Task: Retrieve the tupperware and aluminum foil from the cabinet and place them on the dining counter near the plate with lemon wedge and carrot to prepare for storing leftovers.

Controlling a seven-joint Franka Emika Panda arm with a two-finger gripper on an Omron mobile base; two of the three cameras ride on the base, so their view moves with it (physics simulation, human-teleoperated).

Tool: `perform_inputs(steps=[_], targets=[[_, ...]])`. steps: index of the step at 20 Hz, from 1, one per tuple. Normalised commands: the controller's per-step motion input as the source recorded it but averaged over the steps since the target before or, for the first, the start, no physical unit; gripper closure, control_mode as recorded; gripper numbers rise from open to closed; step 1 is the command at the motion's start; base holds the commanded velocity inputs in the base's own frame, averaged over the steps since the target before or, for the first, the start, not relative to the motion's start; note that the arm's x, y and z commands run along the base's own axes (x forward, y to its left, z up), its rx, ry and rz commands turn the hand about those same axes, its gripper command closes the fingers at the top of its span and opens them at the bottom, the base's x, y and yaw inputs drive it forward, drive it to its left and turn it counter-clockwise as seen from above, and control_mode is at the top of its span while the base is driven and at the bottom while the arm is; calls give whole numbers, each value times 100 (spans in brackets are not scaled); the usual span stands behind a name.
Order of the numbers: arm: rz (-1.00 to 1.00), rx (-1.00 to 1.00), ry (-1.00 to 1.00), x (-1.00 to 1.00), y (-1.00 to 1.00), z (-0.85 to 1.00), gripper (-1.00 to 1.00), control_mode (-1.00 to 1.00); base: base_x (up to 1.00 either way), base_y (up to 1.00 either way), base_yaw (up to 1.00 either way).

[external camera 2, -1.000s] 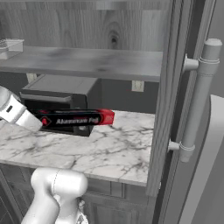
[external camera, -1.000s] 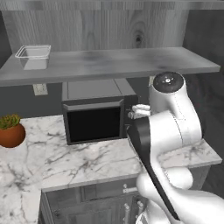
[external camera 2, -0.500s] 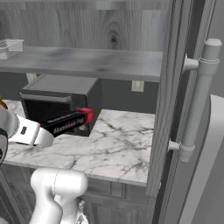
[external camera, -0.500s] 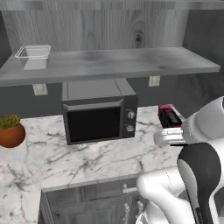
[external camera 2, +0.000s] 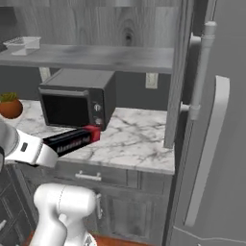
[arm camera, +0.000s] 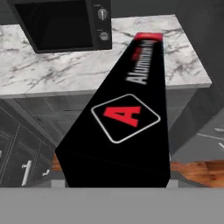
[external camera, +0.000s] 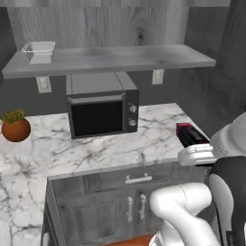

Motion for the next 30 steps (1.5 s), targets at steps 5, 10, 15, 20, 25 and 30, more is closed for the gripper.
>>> perform_inputs(steps=[5, 10, 15, 20, 25, 30], targets=[[0, 0, 0, 0, 0, 0, 100, 100, -99, 0, -34], [0, 0, 0, 0, 0, 0, 100, 100, -61, -23, -72], [0, 0, 0, 0, 0, 0, 100, 100, -8, -25, -89], [0, 0, 0, 0, 0, 0, 100, 100, 0, -17, -94], [0, 0, 0, 0, 0, 0, 100, 100, 0, -15, -94], [0, 0, 0, 0, 0, 0, 100, 100, 0, -15, -89]])
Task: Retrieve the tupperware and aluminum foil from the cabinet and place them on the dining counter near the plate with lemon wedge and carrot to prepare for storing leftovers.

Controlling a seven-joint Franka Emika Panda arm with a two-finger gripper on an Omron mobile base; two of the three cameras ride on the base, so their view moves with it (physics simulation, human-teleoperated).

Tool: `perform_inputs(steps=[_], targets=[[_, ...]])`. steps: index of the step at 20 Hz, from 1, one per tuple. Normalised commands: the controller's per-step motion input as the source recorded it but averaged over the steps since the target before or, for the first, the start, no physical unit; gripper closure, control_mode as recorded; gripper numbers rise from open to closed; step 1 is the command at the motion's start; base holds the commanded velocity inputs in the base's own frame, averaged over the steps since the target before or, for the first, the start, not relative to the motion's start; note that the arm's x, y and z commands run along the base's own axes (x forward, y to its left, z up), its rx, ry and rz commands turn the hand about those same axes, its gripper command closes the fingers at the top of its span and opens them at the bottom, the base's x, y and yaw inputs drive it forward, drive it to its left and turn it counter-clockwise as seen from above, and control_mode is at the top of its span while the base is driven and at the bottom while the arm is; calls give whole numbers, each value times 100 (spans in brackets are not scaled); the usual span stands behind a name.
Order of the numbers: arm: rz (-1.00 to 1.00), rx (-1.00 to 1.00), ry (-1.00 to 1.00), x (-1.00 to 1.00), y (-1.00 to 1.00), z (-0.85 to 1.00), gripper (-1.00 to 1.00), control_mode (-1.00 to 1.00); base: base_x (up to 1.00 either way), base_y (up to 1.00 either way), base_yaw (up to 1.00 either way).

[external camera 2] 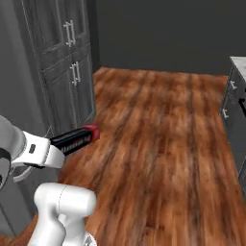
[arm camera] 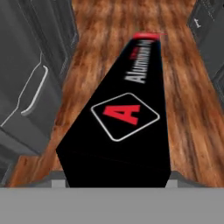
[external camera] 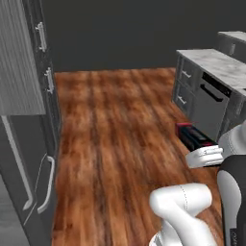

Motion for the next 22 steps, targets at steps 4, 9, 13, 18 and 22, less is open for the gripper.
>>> perform_inputs(steps=[4, 9, 13, 18, 22], targets=[[0, 0, 0, 0, 0, 0, 100, 100, 0, -13, -86], [0, 0, 0, 0, 0, 0, 100, 100, 10, -3, -82], [0, 0, 0, 0, 0, 0, 100, 100, 17, -2, -79], [0, 0, 0, 0, 0, 0, 100, 100, 28, 0, -74], [0, 0, 0, 0, 0, 0, 100, 100, 38, 19, -58]])
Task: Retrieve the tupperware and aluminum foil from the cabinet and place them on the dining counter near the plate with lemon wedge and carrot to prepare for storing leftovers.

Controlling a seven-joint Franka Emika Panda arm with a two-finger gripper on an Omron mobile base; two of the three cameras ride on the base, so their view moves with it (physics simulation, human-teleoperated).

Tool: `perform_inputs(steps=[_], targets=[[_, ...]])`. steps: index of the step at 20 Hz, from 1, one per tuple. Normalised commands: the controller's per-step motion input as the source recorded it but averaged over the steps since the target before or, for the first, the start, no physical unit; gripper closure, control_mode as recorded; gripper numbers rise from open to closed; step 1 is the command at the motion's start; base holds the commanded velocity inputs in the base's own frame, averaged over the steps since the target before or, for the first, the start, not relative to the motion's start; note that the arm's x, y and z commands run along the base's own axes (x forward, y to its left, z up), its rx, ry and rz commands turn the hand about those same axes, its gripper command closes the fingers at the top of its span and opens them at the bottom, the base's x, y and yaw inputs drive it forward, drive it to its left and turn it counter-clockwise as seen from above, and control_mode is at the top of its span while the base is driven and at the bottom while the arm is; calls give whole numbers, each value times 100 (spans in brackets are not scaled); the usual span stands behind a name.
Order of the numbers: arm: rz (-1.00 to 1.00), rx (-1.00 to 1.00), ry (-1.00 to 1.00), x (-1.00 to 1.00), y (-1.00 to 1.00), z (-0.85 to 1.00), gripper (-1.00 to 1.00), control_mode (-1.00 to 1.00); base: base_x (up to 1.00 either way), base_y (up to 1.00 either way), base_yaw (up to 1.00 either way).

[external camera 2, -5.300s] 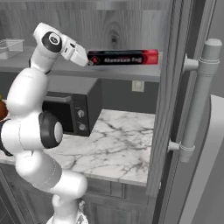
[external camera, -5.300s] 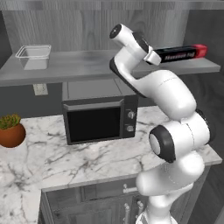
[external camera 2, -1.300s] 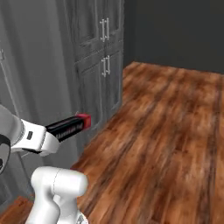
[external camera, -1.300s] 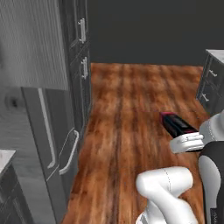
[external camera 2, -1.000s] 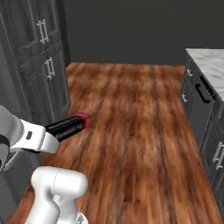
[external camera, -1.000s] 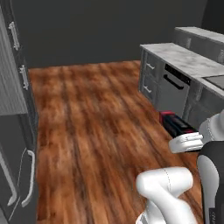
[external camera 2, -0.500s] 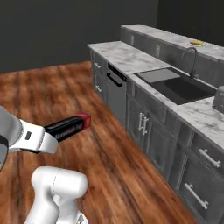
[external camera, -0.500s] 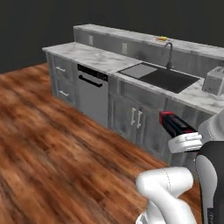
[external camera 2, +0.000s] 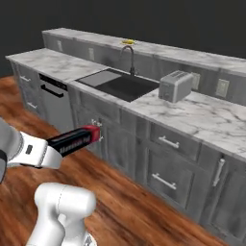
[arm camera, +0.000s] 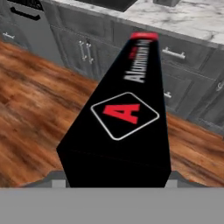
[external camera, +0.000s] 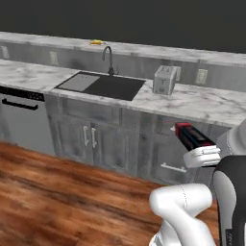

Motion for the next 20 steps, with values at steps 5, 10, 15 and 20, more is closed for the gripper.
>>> perform_inputs(steps=[5, 10, 15, 20], targets=[[0, 0, 0, 0, 0, 0, 100, 100, 42, 51, -48], [0, 0, 0, 0, 0, 0, 100, 100, 46, 91, -26], [0, 0, 0, 0, 0, 0, 100, 100, 62, 100, -1], [0, 0, 0, 0, 0, 0, 100, 100, 73, 100, 2]])
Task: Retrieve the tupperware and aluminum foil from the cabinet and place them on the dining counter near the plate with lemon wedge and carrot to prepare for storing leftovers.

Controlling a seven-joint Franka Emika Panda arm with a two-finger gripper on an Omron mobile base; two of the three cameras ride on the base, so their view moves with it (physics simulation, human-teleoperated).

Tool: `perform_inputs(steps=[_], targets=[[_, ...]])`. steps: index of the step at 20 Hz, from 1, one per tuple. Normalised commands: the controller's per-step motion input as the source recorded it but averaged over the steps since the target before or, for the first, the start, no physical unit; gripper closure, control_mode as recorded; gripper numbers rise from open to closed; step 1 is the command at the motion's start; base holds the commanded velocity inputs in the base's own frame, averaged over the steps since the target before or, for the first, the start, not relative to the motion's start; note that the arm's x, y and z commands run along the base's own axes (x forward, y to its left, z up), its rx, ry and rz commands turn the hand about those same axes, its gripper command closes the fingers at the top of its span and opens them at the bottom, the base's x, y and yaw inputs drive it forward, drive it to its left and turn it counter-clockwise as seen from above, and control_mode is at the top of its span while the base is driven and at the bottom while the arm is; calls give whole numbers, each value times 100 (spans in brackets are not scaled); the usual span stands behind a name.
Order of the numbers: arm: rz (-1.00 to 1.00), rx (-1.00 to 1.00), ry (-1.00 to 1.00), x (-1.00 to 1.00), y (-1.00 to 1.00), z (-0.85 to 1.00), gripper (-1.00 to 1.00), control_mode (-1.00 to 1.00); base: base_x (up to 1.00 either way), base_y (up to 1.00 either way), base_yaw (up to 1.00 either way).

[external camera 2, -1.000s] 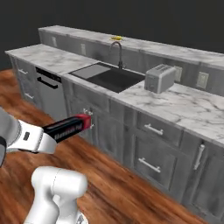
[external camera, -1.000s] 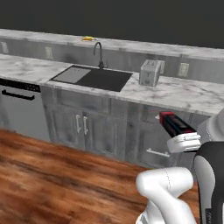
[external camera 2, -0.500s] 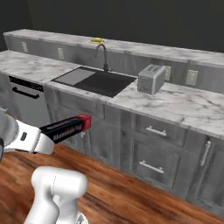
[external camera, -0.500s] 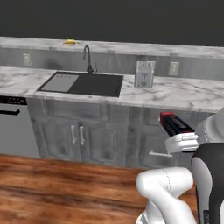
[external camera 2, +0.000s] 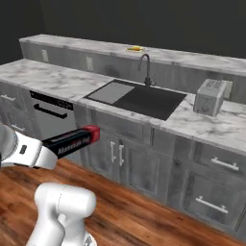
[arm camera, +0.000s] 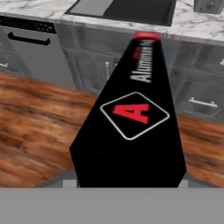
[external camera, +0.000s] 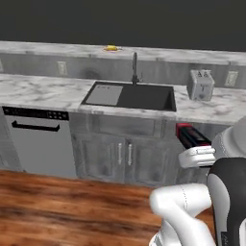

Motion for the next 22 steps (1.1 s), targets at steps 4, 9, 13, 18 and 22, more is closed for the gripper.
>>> perform_inputs(steps=[4, 9, 13, 18, 22], targets=[[0, 0, 0, 0, 0, 0, 100, 100, 85, 100, 6], [0, 0, 0, 0, 0, 0, 100, 100, 99, 100, 9], [0, 0, 0, 0, 0, 0, 100, 100, 100, 100, 9], [0, 0, 0, 0, 0, 0, 100, 100, 93, 100, 9], [0, 0, 0, 0, 0, 0, 100, 100, 85, 100, 8]])
